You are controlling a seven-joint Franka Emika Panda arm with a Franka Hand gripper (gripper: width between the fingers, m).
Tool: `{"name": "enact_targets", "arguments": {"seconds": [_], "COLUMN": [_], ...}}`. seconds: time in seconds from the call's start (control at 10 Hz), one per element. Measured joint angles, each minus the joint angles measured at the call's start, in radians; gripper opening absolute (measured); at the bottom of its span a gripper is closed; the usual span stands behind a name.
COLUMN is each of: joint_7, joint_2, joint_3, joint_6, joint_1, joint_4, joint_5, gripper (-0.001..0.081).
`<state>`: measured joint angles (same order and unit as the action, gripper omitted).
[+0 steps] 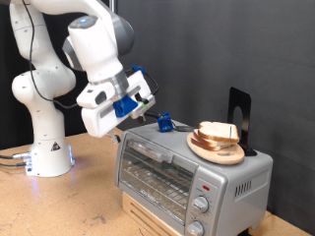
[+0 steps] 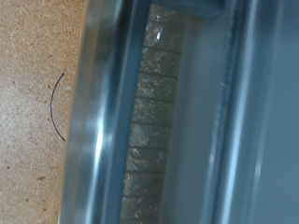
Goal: Make a piece of toast with the oven
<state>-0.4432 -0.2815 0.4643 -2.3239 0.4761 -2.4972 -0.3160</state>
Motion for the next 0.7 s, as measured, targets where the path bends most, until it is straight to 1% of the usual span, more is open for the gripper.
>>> {"name": "enact_targets", "arguments": {"seconds": [0.3,0.4,0.7], "joint_7": [0.000,0.000,0.013], "joint_2": [0.040,0.058,0.072], "joint_3": [-0.001,0.003,0.034], "joint_6": [-0.092,-0.115,-0.121], "joint_1": [-0.011,-0.017,-0.040], "joint_4": [-0.050,-0.052,-0.047], "joint_5": [0.013,0.012,0.015], "gripper": [0.0808,0.0808,0.0808]}}
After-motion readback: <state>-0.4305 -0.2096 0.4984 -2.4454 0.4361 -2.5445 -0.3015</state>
